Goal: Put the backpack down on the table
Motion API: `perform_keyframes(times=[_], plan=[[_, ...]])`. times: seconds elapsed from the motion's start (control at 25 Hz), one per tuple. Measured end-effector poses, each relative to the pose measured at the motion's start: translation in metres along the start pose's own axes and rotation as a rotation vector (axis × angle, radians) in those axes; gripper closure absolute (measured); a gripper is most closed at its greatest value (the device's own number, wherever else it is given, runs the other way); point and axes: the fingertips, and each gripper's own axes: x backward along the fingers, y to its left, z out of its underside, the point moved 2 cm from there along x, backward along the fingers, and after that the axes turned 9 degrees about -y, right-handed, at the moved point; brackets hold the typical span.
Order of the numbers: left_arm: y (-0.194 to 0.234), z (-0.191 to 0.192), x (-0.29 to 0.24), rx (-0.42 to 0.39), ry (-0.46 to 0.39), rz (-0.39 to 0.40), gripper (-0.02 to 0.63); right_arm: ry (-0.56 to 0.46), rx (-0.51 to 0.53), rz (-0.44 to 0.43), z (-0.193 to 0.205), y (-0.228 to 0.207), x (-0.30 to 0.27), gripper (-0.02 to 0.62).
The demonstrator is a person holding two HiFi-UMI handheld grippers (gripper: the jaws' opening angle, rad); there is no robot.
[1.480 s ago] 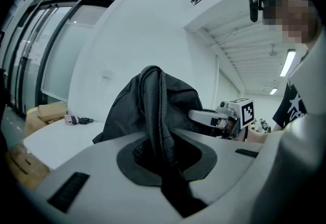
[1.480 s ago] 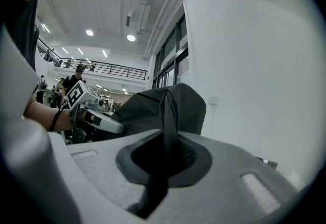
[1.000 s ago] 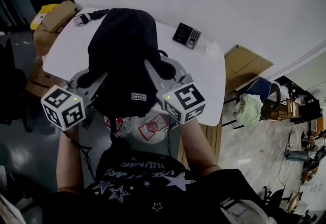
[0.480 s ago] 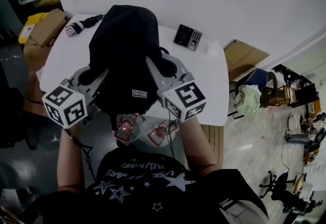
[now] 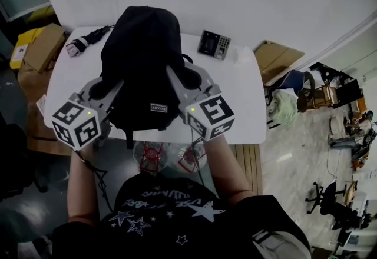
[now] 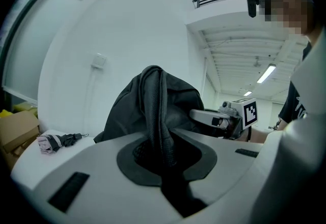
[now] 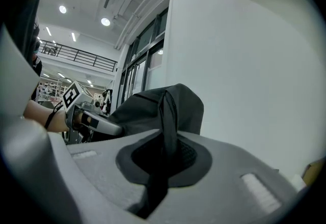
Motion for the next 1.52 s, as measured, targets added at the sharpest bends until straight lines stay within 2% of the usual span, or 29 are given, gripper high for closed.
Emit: perform_keyframes(times=[0.36, 0.64, 0.8, 1.12, 1.52], plan=[[0.023, 0.005, -0.007, 0.015, 0.006, 0.035, 0.557, 0.01, -0.001, 0.039, 0.011, -0.003, -0.017, 0.579], [0.026, 0.015, -0.008, 0.035, -0.017, 0.071, 0.557, 0.008, -0.003, 0.059, 0.021, -0.004, -0.016, 0.578], [0.02, 0.021, -0.007, 0.019, -0.03, 0.091, 0.557, -0.009, -0.032, 0.054, 0.026, -0.004, -0.011, 0.578], [0.015, 0.035, 0.001, 0.052, -0.042, 0.083, 0.557, -0.036, -0.075, 0.034, 0.036, 0.003, 0.0, 0.577], [0.009, 0.041, 0.005, 0.042, -0.044, 0.055, 0.555, -0.037, -0.114, 0.033, 0.04, 0.006, 0.007, 0.572]])
